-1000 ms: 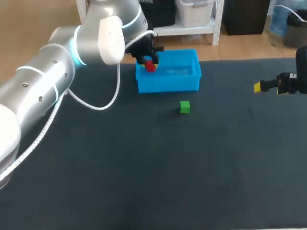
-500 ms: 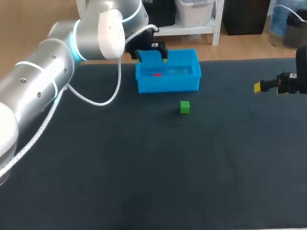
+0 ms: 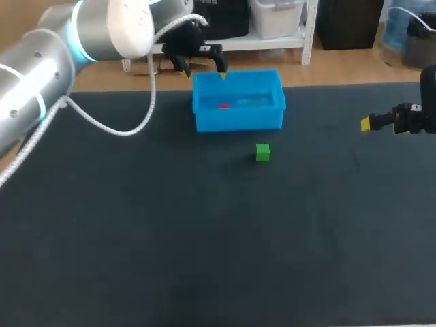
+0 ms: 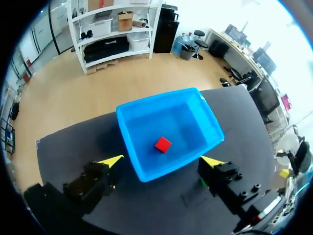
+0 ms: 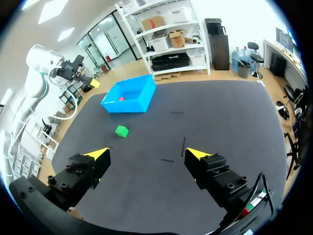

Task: Use the left arm to pick the red cube and place it into the blue plastic box first, then use the right arm to grasp the green cube and put it into the same blue plastic box after the first action is fully finished.

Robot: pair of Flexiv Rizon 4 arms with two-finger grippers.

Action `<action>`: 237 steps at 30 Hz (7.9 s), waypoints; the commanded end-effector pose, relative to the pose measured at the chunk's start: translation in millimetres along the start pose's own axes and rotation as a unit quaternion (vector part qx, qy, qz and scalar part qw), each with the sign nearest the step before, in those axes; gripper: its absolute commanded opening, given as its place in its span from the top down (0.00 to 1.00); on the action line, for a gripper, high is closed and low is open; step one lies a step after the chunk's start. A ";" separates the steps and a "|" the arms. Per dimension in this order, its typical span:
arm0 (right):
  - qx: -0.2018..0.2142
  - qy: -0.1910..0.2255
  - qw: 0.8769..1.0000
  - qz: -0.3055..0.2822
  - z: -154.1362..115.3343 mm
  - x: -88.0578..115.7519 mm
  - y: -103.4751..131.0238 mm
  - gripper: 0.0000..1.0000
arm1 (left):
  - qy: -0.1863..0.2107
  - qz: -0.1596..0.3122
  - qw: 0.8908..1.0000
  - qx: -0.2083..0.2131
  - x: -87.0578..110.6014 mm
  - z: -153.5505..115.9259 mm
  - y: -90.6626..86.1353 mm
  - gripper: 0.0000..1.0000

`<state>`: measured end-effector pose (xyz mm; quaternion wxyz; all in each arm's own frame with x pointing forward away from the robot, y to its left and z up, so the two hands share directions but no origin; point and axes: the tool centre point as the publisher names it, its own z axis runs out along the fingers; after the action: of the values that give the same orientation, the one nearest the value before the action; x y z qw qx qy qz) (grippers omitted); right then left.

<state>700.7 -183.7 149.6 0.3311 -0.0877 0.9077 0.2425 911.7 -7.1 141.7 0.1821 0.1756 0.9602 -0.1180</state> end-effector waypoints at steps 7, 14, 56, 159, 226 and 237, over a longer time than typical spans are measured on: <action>-0.001 0.000 1.000 0.000 -0.3 0.1 -0.5 0.00 | -0.126 0.011 0.992 0.004 126.1 -51.7 -1.2 0.00; -0.001 0.000 1.000 0.000 -0.3 0.1 -0.5 0.00 | -0.150 0.005 0.989 0.012 162.2 -63.2 3.9 0.00; -0.001 0.000 1.000 0.000 -0.3 0.1 -0.5 0.00 | -0.138 0.050 0.983 0.108 219.0 -92.7 29.2 0.00; 0.185 0.211 0.959 0.034 162.2 20.4 141.8 0.00 | -0.089 0.104 0.978 0.156 233.2 -101.5 28.4 0.00; 0.220 0.231 0.947 0.037 259.9 15.1 76.4 1.00 | -0.089 0.104 0.978 0.156 233.2 -101.5 28.4 0.00; 0.217 0.215 0.951 0.042 244.8 8.5 82.8 1.00 | -0.089 0.104 0.978 0.156 233.2 -101.5 28.4 0.00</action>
<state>814.3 15.0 4.8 0.1206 -0.0275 0.9919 0.0270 688.4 115.3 138.7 0.2460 0.2881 0.8882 -0.2601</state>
